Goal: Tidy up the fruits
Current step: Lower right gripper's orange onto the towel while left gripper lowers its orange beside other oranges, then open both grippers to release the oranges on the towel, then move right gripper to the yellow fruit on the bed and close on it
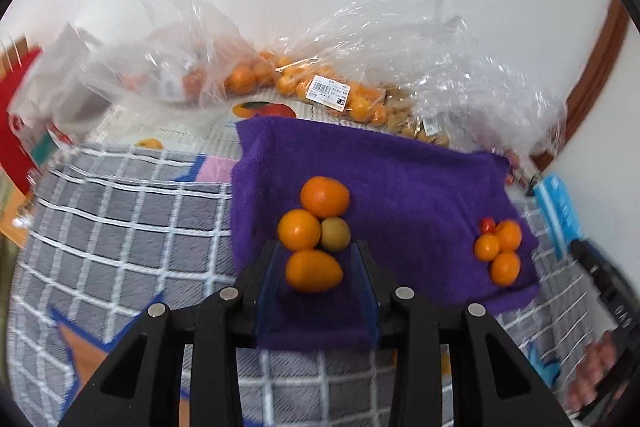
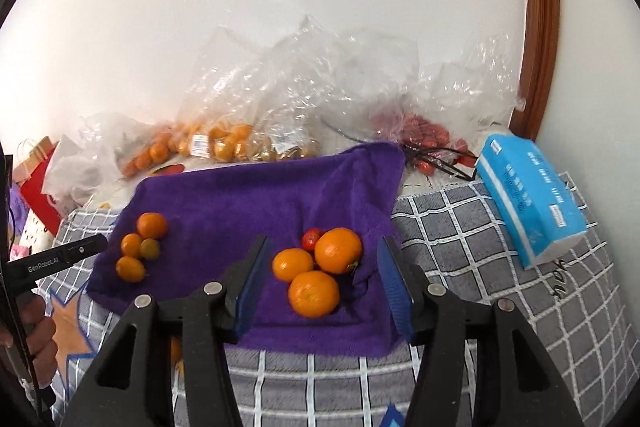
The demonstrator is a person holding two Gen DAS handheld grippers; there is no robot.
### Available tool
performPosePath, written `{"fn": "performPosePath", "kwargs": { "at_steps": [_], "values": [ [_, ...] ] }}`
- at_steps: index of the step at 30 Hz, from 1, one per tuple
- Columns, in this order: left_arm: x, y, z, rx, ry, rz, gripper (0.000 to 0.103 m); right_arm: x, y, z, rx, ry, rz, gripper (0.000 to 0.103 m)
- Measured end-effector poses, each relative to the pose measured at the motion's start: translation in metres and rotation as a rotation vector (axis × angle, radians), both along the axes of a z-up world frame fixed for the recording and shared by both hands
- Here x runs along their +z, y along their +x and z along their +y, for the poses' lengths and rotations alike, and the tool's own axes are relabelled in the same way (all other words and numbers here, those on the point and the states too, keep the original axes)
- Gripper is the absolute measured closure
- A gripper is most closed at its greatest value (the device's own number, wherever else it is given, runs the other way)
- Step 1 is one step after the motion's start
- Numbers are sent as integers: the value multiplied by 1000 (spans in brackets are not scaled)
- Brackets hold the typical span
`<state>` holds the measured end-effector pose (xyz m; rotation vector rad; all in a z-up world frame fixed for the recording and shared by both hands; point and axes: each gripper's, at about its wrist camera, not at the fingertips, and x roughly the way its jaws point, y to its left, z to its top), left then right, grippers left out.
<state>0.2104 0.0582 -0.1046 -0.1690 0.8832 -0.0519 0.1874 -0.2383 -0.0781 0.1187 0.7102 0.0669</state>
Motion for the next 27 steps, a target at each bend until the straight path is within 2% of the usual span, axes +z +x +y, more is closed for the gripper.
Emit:
{"fn": "performPosePath", "kwargs": {
  "at_steps": [4, 9, 15, 20, 24, 27],
  "values": [
    [12, -22, -5, -6, 24, -32, 68, 11, -24, 7, -15, -49, -26, 46],
    [26, -48, -8, -3, 6, -55, 68, 19, -50, 5, 23, 20, -12, 41],
    [40, -80, -18, -39, 14, -102, 68, 25, -75, 3, 10, 52, -49, 37],
    [47, -99, -29, -60, 21, -124, 68, 30, -91, 2, -10, 10, -64, 33],
    [54, -114, -32, -54, 22, -158, 68, 30, -99, -2, -42, 13, -68, 30],
    [57, -121, -31, -54, 16, -157, 68, 29, -105, 0, -58, -29, -69, 29]
  ]
}}
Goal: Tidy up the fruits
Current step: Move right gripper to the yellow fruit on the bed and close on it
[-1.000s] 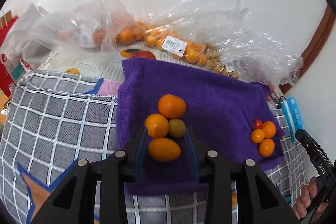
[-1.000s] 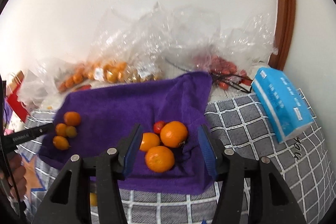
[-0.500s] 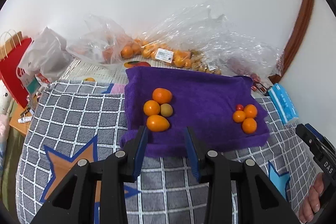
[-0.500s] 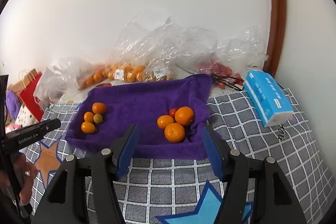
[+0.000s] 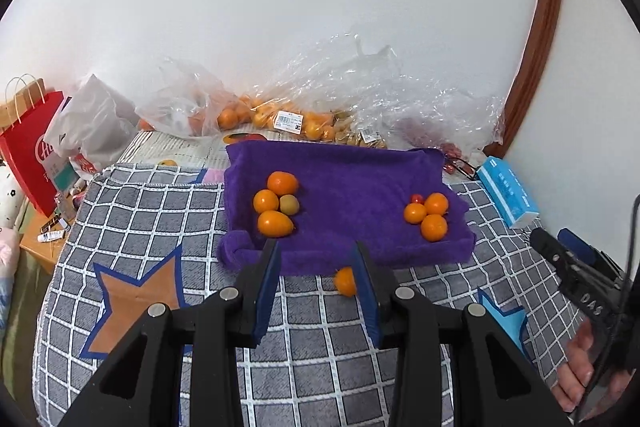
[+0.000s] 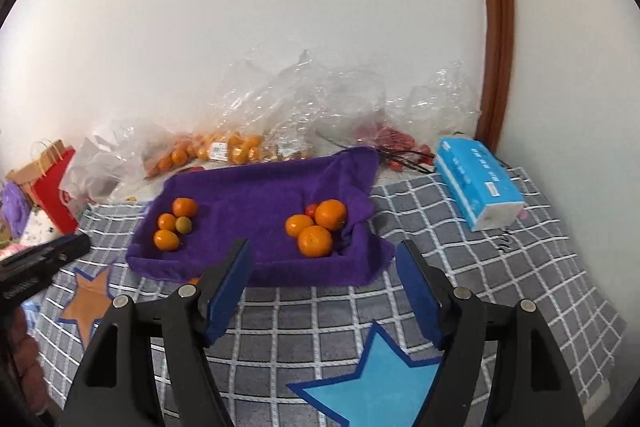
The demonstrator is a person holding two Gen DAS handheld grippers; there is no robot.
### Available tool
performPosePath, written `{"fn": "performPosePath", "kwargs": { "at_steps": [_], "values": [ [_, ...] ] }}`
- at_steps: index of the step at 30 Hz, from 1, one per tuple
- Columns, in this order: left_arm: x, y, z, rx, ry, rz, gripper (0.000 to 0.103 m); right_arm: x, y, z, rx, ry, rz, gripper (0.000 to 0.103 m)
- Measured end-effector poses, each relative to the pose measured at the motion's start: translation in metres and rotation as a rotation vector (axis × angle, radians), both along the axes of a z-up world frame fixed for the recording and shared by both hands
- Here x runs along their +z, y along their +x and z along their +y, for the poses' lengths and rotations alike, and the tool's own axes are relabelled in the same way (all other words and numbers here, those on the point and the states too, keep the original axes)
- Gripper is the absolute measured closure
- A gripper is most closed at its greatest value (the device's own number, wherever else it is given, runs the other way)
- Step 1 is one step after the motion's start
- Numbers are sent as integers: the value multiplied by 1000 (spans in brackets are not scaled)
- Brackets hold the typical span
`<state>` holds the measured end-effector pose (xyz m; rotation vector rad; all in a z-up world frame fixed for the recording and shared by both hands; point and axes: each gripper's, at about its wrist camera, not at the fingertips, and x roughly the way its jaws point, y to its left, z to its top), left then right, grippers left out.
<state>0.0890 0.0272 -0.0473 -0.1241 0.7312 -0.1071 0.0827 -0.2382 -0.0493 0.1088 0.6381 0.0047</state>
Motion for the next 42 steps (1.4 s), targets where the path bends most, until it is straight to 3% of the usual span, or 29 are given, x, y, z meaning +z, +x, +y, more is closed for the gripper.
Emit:
{"fn": "performPosePath", "kwargs": {
  "at_steps": [4, 12, 20, 24, 36, 42],
  "values": [
    [1, -9, 3, 4, -1, -8, 66, -3, -7, 2, 15, 3, -11, 29],
    [-14, -22, 9, 10, -6, -22, 66, -21, -18, 2, 51, 104, 2, 29],
    [-48, -21, 19, 38, 16, 16, 66, -50, -14, 11, 83, 117, 81, 29],
    [-63, -18, 27, 48, -6, 41, 66, -61, -12, 21, 91, 108, 82, 29],
    [-105, 1, 49, 79, 28, 118, 66, -87, 7, 48, 95, 74, 90, 29],
    [-121, 8, 62, 82, 7, 144, 66, -99, 21, 51, 114, 144, 165, 36]
  ]
}}
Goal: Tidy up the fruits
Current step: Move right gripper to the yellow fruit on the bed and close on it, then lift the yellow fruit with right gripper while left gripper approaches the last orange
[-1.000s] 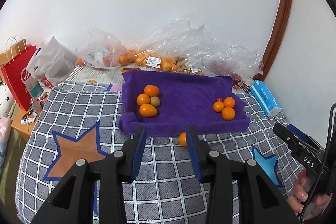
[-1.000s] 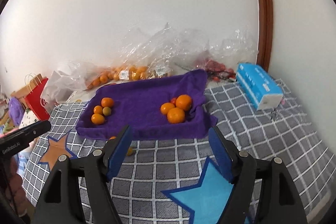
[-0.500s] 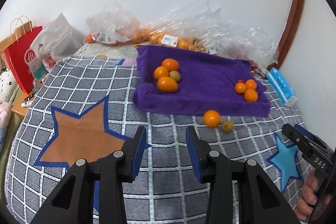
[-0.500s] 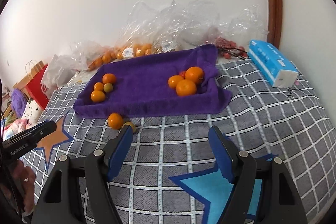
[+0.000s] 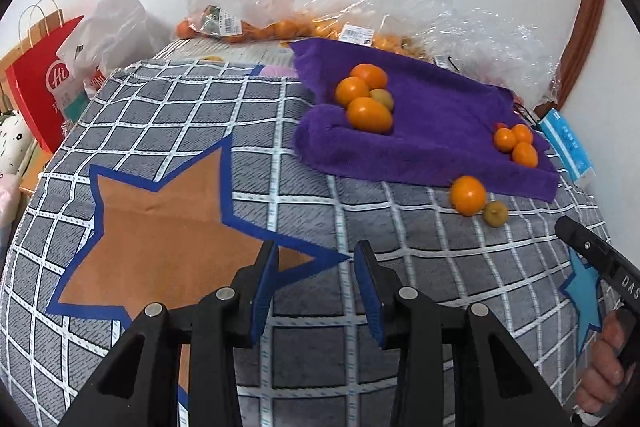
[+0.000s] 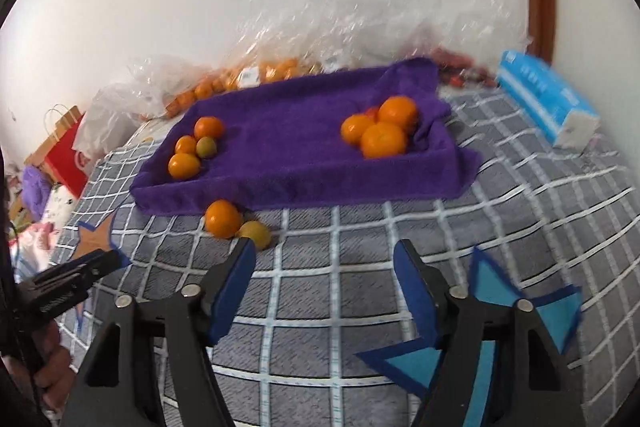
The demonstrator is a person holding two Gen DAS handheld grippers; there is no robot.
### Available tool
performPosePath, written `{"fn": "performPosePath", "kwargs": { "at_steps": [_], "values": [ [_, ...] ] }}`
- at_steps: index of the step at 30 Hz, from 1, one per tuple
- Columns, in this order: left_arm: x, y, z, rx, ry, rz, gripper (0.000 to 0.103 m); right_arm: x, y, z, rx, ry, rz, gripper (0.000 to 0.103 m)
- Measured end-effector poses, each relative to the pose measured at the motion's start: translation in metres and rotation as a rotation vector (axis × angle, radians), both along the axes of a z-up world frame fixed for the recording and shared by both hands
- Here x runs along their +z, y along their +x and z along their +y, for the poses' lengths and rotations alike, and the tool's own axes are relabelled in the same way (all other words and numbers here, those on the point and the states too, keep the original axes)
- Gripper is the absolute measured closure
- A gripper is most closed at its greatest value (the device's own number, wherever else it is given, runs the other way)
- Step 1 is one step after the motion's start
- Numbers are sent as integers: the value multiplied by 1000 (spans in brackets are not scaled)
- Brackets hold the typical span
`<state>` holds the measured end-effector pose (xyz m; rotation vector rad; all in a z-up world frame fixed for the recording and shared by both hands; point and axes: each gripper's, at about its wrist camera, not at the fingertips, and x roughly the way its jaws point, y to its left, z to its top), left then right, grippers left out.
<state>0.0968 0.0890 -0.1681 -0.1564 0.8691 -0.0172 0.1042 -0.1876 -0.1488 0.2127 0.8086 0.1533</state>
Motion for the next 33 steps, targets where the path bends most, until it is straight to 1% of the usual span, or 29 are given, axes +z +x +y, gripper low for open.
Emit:
{"fn": "performPosePath", "kwargs": {
  "at_steps": [2, 3, 5, 8, 10, 12, 17, 19, 22, 24, 26, 28, 30, 33],
  "values": [
    [-3, 1, 5, 9, -9, -3, 66, -3, 5, 3, -4, -7, 16, 38],
    [-4, 2, 7, 12, -14, -1, 66, -5, 8, 4, 4, -4, 24, 43],
    [-7, 3, 12, 19, -34, 0, 66, -9, 13, 8, 15, 13, 37, 48],
    [-9, 5, 15, 21, -38, -12, 66, -11, 16, 15, 42, 32, 38, 52],
    [-10, 6, 15, 13, -33, -14, 66, -11, 19, 24, 67, 21, 37, 56],
    [-10, 7, 17, 8, -39, -17, 66, -11, 23, 35, 94, -5, 34, 62],
    [-11, 5, 26, 7, -110, -27, 66, -16, 33, 54, 129, -53, 27, 65],
    [-12, 5, 26, 5, -118, -28, 66, -20, 39, 59, 154, -43, 43, 69],
    [-12, 5, 26, 6, -122, -28, 66, -24, 45, 65, 166, -52, 56, 70],
    [-12, 5, 28, 6, -139, -31, 66, -28, 48, 69, 164, -70, 61, 72],
    [-13, 4, 32, 7, -166, -35, 66, -28, 49, 70, 150, -94, 50, 77],
    [-13, 3, 36, 15, -189, -38, 68, -27, 47, 70, 158, -101, 41, 77],
    [-13, 2, 35, 24, -183, -37, 72, -26, 42, 65, 149, -111, 27, 77],
    [-10, 0, 28, 15, -144, -34, 72, -25, 37, 55, 142, -114, 16, 77]
  ]
}}
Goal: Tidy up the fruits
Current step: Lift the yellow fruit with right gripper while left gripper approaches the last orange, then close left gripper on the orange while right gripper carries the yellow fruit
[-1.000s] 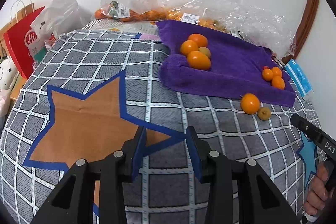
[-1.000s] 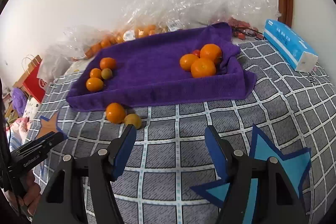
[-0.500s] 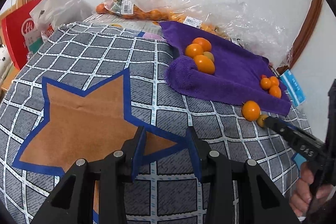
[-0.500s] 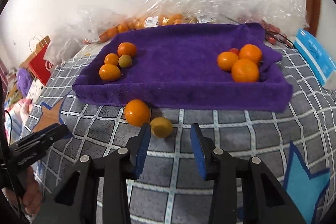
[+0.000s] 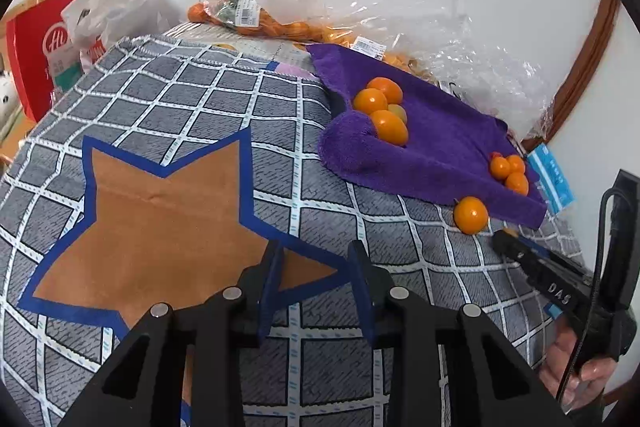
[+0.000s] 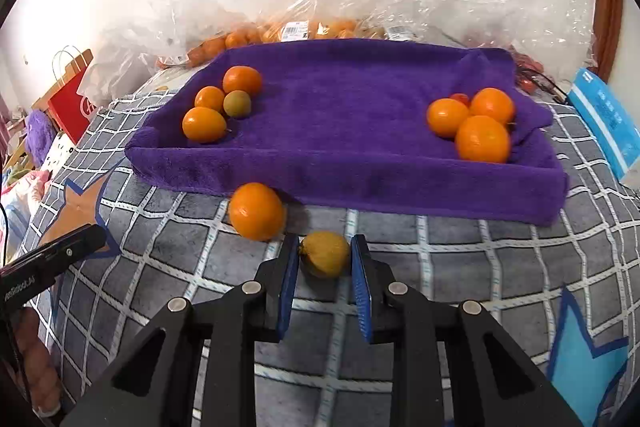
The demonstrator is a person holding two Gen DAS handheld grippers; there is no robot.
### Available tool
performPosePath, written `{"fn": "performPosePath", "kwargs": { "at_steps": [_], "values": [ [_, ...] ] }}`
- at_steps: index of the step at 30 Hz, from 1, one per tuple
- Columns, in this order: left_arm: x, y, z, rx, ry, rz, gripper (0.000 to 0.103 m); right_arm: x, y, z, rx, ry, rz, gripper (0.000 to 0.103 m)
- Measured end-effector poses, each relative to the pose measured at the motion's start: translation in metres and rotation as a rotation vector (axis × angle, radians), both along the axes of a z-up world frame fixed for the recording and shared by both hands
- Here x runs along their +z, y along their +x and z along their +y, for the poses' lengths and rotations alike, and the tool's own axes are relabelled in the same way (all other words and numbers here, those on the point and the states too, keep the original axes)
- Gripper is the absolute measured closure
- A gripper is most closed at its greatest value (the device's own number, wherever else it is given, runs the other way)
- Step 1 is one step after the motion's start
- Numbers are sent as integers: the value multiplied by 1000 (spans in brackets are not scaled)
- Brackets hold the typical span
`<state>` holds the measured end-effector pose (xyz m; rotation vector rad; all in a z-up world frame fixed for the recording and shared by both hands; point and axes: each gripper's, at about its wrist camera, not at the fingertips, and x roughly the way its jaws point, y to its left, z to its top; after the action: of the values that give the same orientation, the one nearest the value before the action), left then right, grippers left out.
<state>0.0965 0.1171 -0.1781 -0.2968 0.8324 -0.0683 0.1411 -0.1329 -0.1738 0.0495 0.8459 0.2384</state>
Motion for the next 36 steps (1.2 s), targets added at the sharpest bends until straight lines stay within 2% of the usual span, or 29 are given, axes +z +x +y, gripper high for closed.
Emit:
{"fn": "performPosePath", "kwargs": {
  "at_steps": [3, 8, 11, 16, 19, 23, 33, 35, 36],
  "values": [
    [3, -1, -10, -20, 40, 12, 72, -1, -4, -14, -27, -23, 1, 77],
    [13, 0, -33, -81, 25, 50, 69, -4, -11, -40, -44, -37, 19, 77],
    [22, 4, -55, -124, 54, 28, 61, -6, -13, -60, -64, -36, 29, 77],
    [26, 18, -94, -218, 118, 2, 56, -7, -17, -77, -84, -46, 18, 77],
    [22, 29, -109, -221, 106, 23, 56, -6, -23, -80, -74, -68, -14, 77],
    [18, 45, -118, -214, 62, 45, 56, -6, -22, -86, -61, -5, -10, 77],
    [6, 67, -139, -205, 82, 66, 57, -5, -21, -92, -67, 46, -15, 77],
    [3, 69, -139, -199, 65, 63, 63, -5, -21, -92, -74, 45, -14, 77],
    [2, 69, -138, -195, 55, 54, 70, -5, -21, -92, -72, 50, -15, 77]
  ]
}}
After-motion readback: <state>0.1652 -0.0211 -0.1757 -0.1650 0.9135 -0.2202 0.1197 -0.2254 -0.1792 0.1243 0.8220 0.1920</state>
